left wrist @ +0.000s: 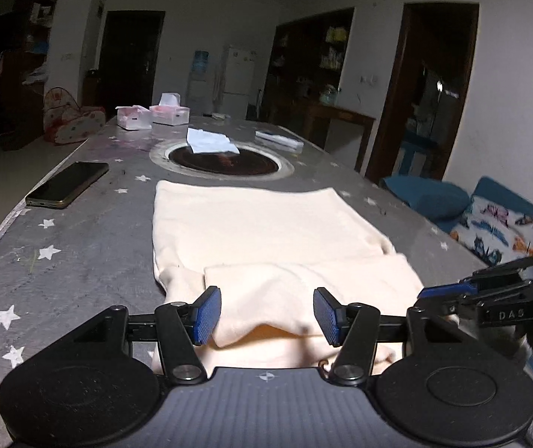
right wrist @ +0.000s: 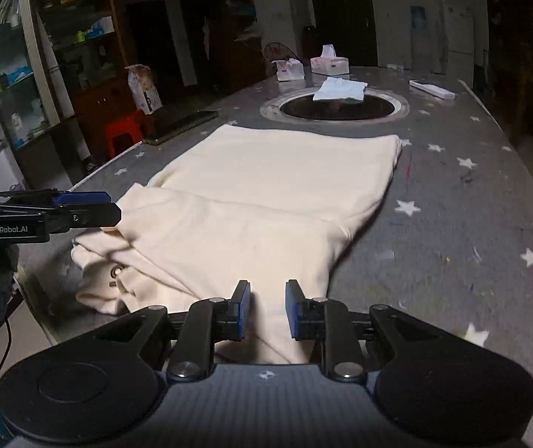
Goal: Fold clothes
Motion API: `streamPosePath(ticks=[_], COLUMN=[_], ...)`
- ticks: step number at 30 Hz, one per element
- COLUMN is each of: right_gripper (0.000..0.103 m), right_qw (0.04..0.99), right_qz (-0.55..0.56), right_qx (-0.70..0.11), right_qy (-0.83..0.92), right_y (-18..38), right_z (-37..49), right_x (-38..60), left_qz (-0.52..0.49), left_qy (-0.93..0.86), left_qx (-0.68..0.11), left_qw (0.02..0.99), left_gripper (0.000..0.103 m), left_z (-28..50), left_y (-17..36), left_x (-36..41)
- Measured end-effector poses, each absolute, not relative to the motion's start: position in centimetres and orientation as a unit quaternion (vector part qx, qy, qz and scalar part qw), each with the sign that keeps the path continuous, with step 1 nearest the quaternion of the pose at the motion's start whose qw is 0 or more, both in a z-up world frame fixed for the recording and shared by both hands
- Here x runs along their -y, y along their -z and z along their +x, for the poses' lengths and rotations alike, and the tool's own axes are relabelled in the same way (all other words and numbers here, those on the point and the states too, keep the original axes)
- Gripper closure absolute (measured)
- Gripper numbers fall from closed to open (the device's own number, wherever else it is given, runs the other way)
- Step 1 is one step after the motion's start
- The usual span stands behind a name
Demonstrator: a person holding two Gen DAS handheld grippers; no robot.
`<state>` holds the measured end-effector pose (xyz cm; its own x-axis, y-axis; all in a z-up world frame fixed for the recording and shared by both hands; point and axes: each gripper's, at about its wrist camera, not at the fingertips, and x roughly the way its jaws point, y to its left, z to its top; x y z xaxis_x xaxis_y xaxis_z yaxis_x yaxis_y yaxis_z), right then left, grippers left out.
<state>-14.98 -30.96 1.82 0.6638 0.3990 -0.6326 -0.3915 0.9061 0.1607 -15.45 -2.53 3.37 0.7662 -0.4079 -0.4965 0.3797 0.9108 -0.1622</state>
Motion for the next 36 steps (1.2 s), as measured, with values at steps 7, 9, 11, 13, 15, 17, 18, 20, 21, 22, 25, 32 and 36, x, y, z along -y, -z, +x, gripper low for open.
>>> streamPosePath(ticks=[7,9,11,13,15,17,18,20,21,22,25,32,36], right_gripper=[0.082,0.081,0.081,0.080,0.078,0.074,0.073,0.072,0.071,0.070,0.069,0.068,0.068], right_qw=[0.928,0.928,0.926,0.924,0.922,0.922,0.922,0.922,0.922,0.922,0.921,0.920,0.923], right_qz=[0.004,0.004,0.001,0.001,0.002,0.004,0.004,0.003,0.003,0.003,0.005,0.004,-0.001], right_qx=[-0.303,-0.304,-0.314,-0.320,-0.324,-0.323,-0.323,-0.323,-0.323,-0.323,-0.324,-0.326,-0.318], right_qy=[-0.217,-0.215,-0.209,-0.209,-0.210,-0.213,-0.214,-0.214,-0.214,-0.215,-0.215,-0.217,-0.217], right_y=[-3.6,-3.2,-2.3,-1.8,-1.4,-1.4,-1.4,-1.4,-1.4,-1.4,-1.4,-1.4,-2.1], right_z=[-12.8,-11.9,-11.0,-10.9,-10.8,-10.9,-10.9,-10.9,-10.9,-11.0,-11.0,-10.9,-11.1], right_x=[30.7,30.4,30.3,30.2,30.2,30.3,30.3,30.2,30.1,30.1,30.1,30.1,29.9], left_qz=[-0.017,-0.011,-0.003,0.004,0.013,0.026,0.032,0.040,0.043,0.046,0.055,0.047,0.033], left_qy=[0.202,0.203,0.200,0.198,0.193,0.185,0.182,0.174,0.169,0.163,0.143,0.070,0.078], left_qx=[-0.273,-0.274,-0.275,-0.275,-0.277,-0.281,-0.283,-0.286,-0.287,-0.288,-0.284,-0.265,-0.255], left_qw=[0.941,0.940,0.940,0.941,0.941,0.941,0.941,0.941,0.942,0.942,0.947,0.961,0.963], left_gripper=[0.050,0.050,0.050,0.050,0.052,0.054,0.056,0.059,0.061,0.062,0.067,0.068,0.068], left_z=[-15.8,-16.0,-16.3,-16.5,-16.5,-16.4,-16.3,-16.0,-15.8,-15.6,-15.4,-15.6,-15.6], left_y=[-3.3,-3.3,-3.2,-3.2,-3.0,-2.8,-2.7,-2.4,-2.3,-2.2,-2.1,-2.8,-4.0], left_x=[2.2,2.2,2.1,2.0,1.8,1.9,2.0,2.1,2.2,2.3,2.4,0.7,0.0])
